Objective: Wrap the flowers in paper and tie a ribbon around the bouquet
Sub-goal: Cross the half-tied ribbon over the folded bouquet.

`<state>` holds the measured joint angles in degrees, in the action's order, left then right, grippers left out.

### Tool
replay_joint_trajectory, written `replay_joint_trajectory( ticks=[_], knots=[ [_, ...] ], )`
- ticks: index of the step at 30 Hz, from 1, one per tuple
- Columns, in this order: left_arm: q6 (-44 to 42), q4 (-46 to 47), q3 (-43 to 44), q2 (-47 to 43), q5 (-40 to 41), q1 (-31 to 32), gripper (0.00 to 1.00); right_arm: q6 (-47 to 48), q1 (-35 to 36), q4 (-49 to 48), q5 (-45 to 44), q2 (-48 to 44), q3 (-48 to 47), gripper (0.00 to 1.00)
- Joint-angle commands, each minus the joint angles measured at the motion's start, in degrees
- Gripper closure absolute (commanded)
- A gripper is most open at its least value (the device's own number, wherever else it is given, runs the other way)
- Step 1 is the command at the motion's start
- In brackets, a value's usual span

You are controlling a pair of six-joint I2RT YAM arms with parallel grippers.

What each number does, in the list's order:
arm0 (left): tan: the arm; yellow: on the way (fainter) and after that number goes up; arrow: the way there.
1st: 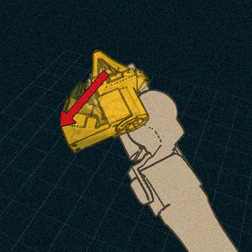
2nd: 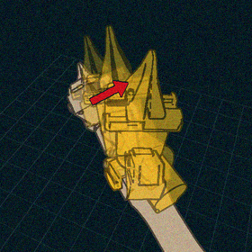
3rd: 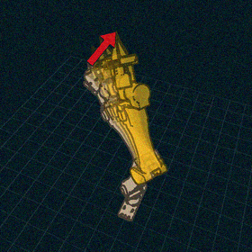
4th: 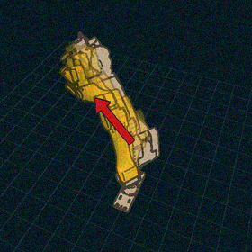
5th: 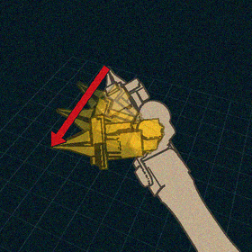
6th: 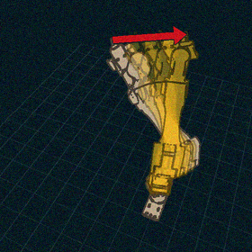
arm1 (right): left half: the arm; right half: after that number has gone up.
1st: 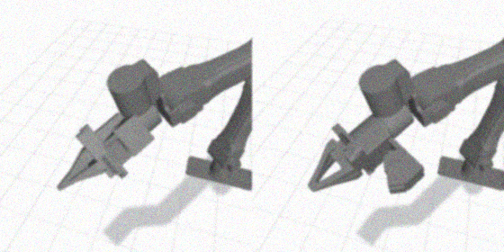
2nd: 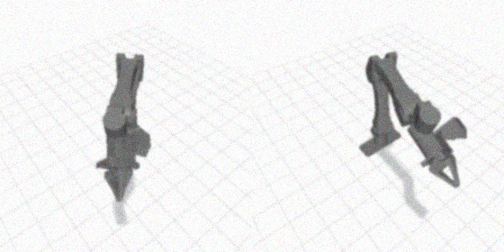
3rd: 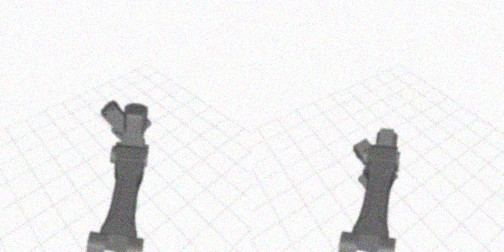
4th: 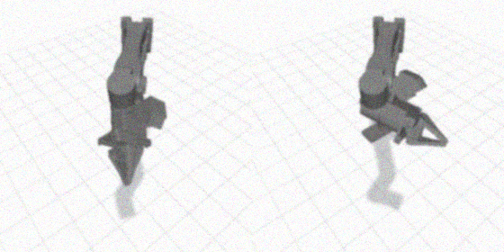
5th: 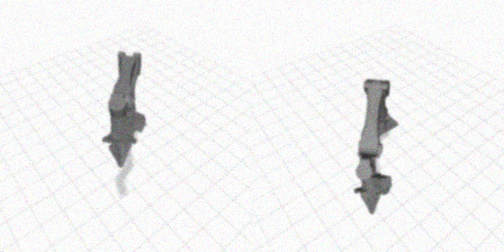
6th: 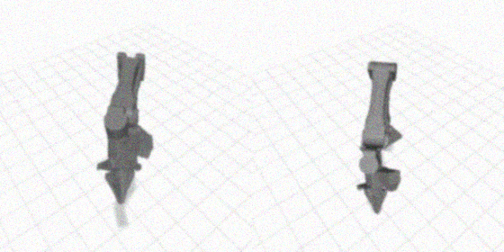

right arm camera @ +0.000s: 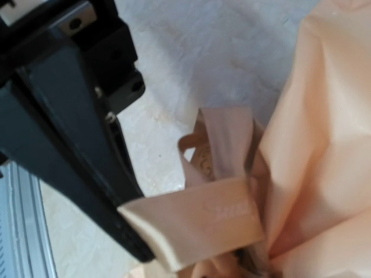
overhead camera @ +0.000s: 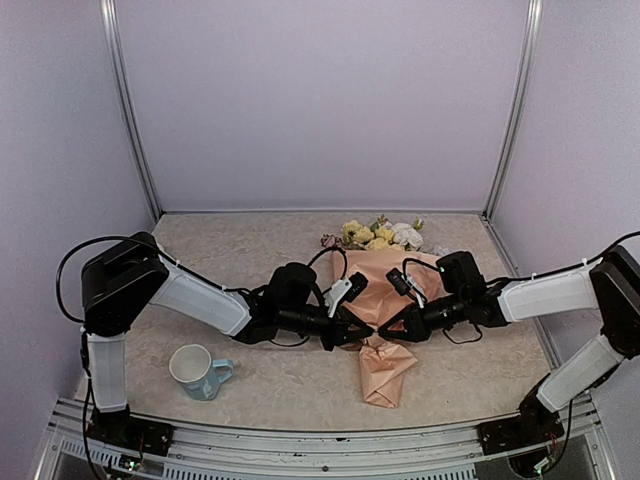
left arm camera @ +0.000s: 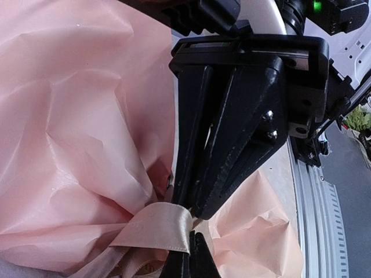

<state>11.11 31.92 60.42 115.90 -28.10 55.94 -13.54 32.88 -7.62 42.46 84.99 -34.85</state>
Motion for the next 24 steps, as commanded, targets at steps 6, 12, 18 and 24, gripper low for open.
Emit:
replay_joint_trajectory(
  ticks=[6,12,18,24],
  knots=[
    [-0.78,0.74,0.39,-0.94,-0.81,-0.26,1.00,-0.40,0.60,-2.05,2.57,0.92,0.14,1.00],
    [-1.16,0.34,-0.01,-1.34,-0.27,-0.23,1.00,0.09,0.51,0.35,-0.79,-0.18,-0.29,1.00],
    [-1.88,-0.90,0.20,-1.64,0.32,-0.29,0.96,-0.47,-0.04,2.35,-5.28,-2.17,-0.33,1.00],
    [-2.51,-2.19,0.20,-2.61,0.72,-0.31,0.73,-1.09,-0.19,2.22,-6.27,-3.52,-0.13,1.00]
  ],
)
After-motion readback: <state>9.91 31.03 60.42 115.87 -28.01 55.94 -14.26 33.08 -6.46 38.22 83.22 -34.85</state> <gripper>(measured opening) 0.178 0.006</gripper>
